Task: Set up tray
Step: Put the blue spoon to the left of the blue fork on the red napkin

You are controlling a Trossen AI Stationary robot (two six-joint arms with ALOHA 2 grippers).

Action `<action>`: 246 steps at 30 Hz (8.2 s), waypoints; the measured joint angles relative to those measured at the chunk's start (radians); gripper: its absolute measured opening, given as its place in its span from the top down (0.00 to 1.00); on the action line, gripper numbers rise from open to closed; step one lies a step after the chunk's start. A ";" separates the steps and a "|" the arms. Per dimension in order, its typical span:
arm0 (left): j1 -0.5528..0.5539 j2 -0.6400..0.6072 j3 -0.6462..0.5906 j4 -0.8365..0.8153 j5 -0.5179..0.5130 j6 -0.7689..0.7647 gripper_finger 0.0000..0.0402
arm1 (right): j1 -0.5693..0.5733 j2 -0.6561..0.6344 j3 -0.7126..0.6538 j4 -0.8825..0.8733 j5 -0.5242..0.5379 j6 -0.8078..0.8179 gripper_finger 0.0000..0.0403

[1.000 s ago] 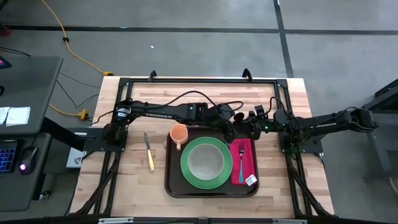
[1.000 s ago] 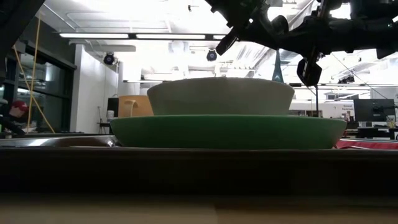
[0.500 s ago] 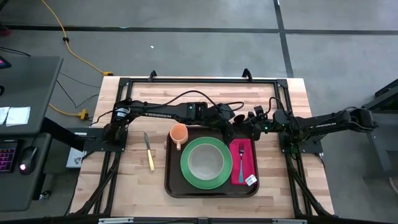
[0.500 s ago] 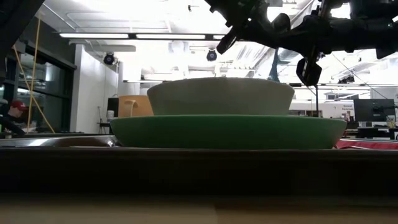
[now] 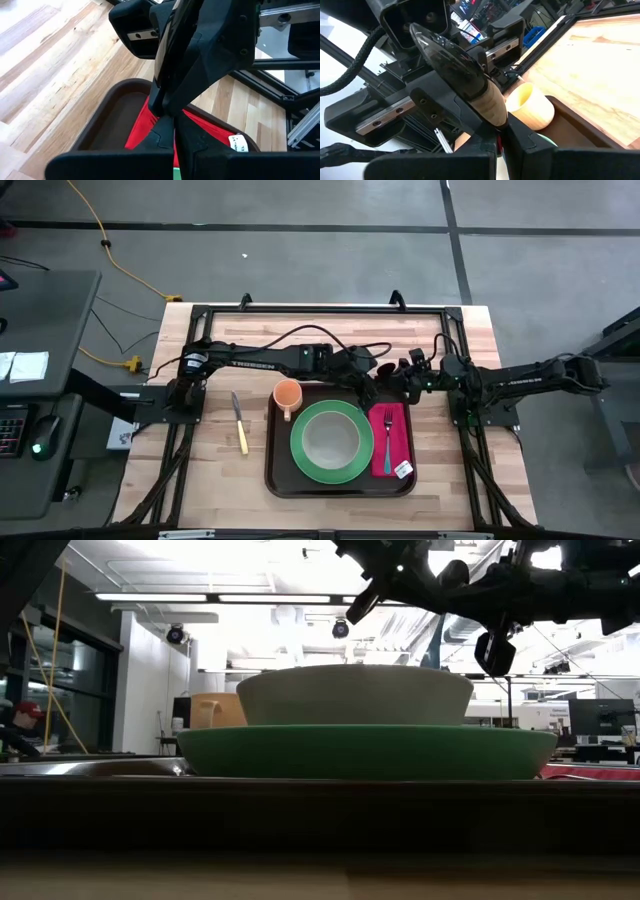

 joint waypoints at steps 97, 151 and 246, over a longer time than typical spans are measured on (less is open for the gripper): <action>-0.227 -0.451 -0.296 -0.903 -0.584 -0.128 0.30 | 0.442 0.179 -0.004 -0.177 0.346 0.606 1.00; -0.243 -1.101 -1.003 -0.408 -0.528 0.117 0.30 | 0.445 0.421 -0.004 -0.013 0.256 0.878 1.00; -0.243 -1.155 -1.211 -0.147 -0.410 0.075 0.30 | 0.432 0.346 -0.005 -0.401 0.230 0.945 1.00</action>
